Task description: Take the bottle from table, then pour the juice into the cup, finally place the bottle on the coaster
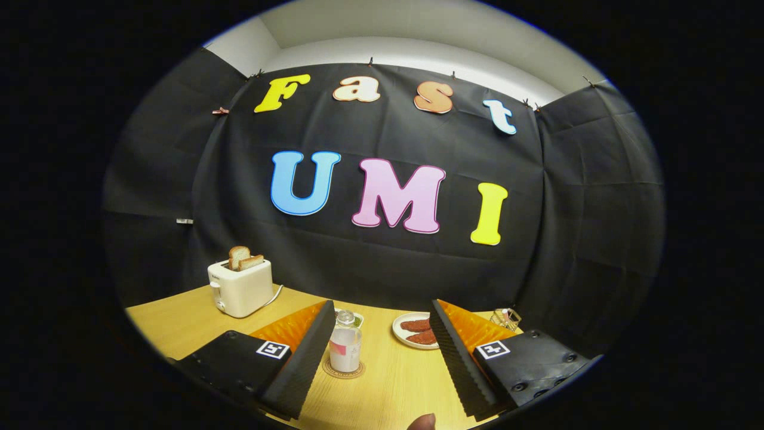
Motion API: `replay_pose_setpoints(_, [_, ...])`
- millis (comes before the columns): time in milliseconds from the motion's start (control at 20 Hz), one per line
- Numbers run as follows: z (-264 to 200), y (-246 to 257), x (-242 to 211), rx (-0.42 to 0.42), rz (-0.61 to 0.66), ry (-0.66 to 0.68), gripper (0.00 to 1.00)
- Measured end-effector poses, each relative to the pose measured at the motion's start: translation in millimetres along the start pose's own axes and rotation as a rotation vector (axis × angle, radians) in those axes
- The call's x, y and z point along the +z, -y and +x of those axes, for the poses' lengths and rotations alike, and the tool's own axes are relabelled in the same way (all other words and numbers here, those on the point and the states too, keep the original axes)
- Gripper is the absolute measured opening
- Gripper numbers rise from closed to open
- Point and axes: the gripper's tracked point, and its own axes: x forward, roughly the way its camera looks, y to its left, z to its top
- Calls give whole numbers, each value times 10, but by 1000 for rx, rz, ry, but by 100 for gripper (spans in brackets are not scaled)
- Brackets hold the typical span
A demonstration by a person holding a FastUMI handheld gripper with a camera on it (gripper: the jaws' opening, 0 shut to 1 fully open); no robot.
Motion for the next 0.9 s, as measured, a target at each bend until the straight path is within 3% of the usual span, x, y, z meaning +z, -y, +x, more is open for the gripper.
replay_pose_setpoints(400, [-444,602,234,-41,-71,21,97])
replay_pose_setpoints(900, [-739,843,216,23,-95,51,97])
